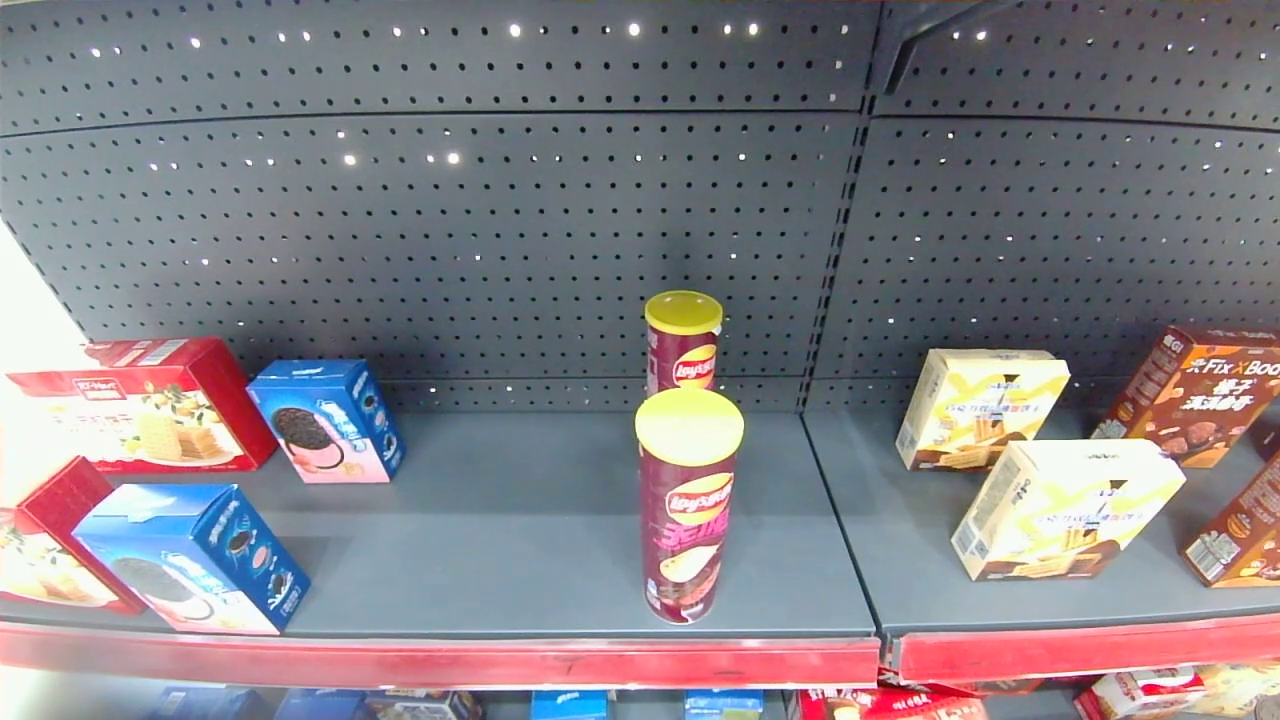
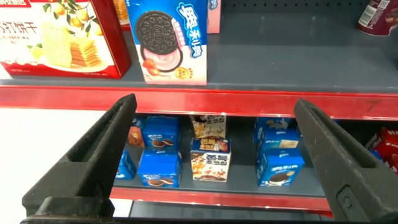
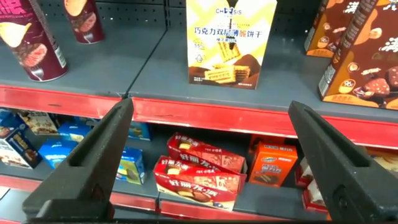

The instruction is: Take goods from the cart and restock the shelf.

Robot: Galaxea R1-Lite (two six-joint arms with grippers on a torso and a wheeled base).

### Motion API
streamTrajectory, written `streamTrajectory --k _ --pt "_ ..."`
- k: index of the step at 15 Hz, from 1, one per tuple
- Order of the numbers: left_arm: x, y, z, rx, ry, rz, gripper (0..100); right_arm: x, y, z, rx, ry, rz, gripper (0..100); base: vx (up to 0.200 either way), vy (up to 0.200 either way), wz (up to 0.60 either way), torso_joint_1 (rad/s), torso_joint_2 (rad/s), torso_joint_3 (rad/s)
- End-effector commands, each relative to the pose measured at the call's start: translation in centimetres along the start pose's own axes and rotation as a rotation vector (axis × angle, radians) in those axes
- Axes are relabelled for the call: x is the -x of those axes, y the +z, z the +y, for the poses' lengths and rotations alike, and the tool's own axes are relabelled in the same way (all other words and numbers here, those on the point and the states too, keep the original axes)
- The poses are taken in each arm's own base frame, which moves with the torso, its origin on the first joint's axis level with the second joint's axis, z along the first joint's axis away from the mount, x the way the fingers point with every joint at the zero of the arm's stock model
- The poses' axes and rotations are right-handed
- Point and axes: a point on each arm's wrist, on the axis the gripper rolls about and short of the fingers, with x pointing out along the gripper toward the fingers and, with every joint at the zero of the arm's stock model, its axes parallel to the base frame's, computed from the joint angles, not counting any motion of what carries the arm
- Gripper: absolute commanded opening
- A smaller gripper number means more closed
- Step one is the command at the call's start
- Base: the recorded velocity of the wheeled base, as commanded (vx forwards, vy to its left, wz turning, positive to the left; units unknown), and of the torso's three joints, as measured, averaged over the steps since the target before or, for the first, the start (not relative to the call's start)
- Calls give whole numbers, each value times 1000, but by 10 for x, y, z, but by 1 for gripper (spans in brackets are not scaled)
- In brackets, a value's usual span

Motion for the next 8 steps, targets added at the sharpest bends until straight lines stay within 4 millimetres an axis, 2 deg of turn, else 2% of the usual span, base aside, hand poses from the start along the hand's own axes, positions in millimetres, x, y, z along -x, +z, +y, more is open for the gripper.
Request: streamTrajectory --k 1,8 --pt "0 0 0 0 1 1 100 0 0 0 3 0 0 100 0 0 0 0 0 0" --pt "0 0 0 1 7 2 100 0 0 -1 29 -39 2 100 0 0 0 0 0 0"
